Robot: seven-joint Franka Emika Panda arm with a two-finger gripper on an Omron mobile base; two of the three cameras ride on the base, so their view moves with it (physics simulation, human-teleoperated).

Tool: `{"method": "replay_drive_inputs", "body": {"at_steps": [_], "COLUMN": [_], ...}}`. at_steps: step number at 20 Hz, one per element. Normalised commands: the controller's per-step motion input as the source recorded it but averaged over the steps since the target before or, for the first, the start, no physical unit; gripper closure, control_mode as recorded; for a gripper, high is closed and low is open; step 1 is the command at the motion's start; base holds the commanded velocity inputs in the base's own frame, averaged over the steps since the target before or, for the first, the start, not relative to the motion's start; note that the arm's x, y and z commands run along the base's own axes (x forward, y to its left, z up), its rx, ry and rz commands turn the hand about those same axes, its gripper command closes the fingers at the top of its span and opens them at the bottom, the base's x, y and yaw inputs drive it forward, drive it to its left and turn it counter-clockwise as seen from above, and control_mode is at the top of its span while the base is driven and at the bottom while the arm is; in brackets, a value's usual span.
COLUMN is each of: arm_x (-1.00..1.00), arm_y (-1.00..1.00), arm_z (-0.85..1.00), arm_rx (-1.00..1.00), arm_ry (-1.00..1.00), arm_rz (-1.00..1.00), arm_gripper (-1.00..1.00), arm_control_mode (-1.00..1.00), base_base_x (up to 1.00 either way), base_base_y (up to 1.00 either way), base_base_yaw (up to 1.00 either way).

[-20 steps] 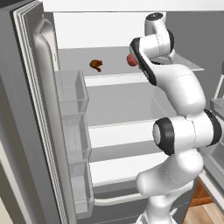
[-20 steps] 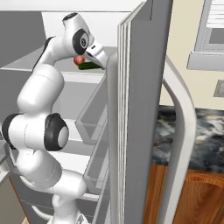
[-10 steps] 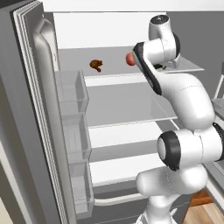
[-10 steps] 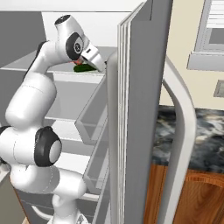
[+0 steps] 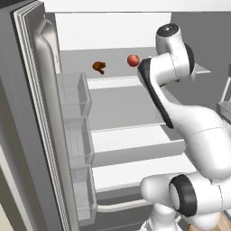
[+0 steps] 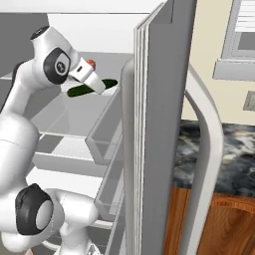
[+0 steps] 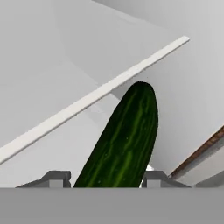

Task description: Open the fridge, remove the peach, cucumber, and chicken drumstick, and place them on any counter.

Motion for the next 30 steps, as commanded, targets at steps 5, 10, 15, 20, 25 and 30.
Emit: {"method": "replay_drive_inputs", "body": {"at_steps": [5, 10, 15, 20, 25, 30], "arm_x": [-1.00, -0.91, -0.66, -0.53, -0.27, -0.05], "arm_y": [0.07, 0.22, 0.29, 0.06, 0.00, 0.00], "arm_z": [0.19, 0.37, 0.43, 0.10, -0.20, -0.43], "arm_rx": [-0.07, -0.08, -0.05, 0.00, 0.01, 0.03], "arm_ry": [0.01, 0.09, 0.19, 0.10, 0.01, 0.00], "arm_rz": [0.00, 0.12, 0.13, 0.01, 0.17, 0.27], "arm_gripper": [1.00, 1.00, 1.00, 1.00, 1.00, 1.00], "arm_control_mode": [-1.00, -1.00, -1.00, -1.00, -1.00, -1.00], "base_base_x": [0.00, 0.00, 0.00, 0.00, 0.00, 0.00], "base_base_y": [0.00, 0.00, 0.00, 0.00, 0.00, 0.00], "base_base_yaw": [0.00, 0.00, 0.00, 0.00, 0.00, 0.00]}}
